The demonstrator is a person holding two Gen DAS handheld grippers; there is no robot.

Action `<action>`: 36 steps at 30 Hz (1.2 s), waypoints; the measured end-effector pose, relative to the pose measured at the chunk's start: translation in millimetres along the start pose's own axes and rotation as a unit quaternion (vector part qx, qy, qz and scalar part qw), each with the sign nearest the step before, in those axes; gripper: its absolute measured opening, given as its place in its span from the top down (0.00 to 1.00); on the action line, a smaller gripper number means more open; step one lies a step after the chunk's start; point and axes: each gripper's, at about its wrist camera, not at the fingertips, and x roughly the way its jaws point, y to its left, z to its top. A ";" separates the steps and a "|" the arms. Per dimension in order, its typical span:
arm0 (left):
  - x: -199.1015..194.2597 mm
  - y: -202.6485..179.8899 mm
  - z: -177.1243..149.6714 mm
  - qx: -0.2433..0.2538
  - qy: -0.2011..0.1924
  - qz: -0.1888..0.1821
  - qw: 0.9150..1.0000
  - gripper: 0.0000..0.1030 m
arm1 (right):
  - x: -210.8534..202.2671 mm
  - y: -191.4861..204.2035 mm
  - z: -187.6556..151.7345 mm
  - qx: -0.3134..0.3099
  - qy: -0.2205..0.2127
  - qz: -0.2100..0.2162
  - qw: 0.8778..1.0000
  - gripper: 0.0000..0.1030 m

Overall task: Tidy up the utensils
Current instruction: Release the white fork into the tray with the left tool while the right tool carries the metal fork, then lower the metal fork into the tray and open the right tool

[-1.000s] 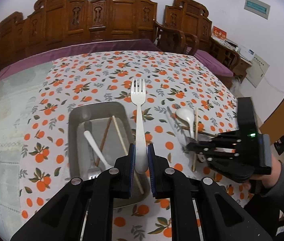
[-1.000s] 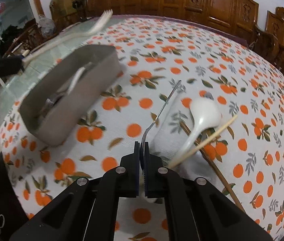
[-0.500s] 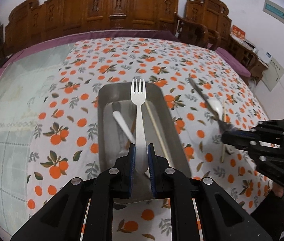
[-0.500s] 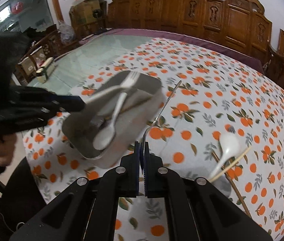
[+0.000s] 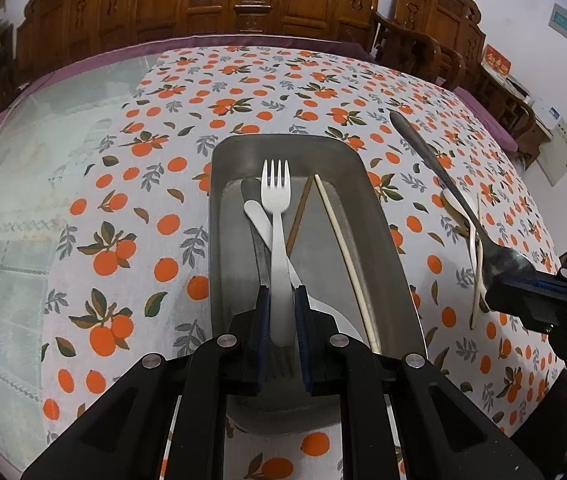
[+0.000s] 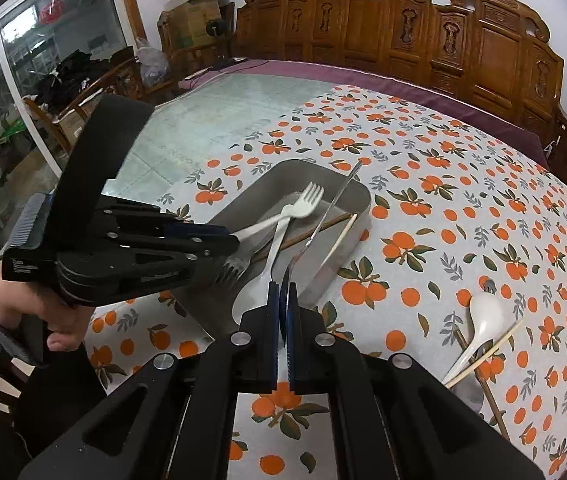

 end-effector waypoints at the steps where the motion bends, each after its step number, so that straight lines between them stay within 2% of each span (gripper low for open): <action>1: 1.1 0.2 0.7 -0.001 0.001 -0.001 1.000 0.89 | 1.2 0.5 0.7 0.000 0.001 0.000 1.000 0.96; 7: -3.8 2.3 0.9 -0.004 -0.004 -0.003 1.000 0.87 | 7.8 3.9 4.0 -0.004 0.006 0.005 1.000 0.96; 22: -59.8 30.7 -1.0 -0.012 -0.049 0.020 0.999 0.76 | 55.0 30.6 14.7 -0.015 0.037 0.030 0.999 0.96; 36: -76.2 56.2 -6.5 -0.028 -0.055 0.037 0.997 0.75 | 95.4 23.4 23.1 0.009 0.071 0.022 0.997 0.96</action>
